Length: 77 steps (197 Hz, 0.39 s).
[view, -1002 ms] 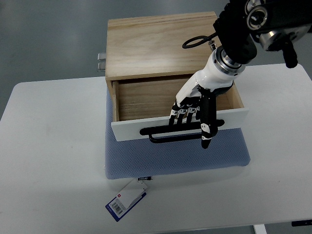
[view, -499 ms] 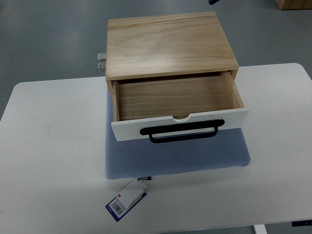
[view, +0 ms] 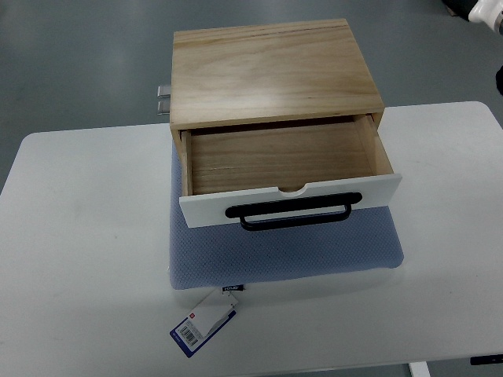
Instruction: Open wood drawer with right hand
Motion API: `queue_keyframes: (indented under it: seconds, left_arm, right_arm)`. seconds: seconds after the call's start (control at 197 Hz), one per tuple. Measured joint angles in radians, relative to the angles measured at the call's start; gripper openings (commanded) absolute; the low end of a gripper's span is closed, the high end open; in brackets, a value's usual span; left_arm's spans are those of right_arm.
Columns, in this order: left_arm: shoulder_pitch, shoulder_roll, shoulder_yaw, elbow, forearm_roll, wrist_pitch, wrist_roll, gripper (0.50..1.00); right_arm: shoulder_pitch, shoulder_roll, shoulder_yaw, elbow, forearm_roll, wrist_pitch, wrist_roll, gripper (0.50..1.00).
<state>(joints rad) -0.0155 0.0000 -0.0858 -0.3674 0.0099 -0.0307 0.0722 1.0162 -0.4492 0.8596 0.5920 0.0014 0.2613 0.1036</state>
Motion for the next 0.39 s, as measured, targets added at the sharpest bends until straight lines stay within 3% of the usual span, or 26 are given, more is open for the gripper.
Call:
queue_keyframes:
  seconds: [0.168, 0.392]
  left_arm:
    - [0.0, 0.0, 0.0, 0.002, 0.0, 0.0, 0.0, 1.0]
    - [0.0, 0.0, 0.0, 0.002, -0.001, 0.005, 0.0, 1.0]
  right_arm:
    - [-0.125, 0.129, 0.185, -0.062, 0.0, -0.007, 0.123, 0.944]
    - [-0.187, 0.235, 0.308, -0.085, 0.0, 0.018, 0.143, 0.944]
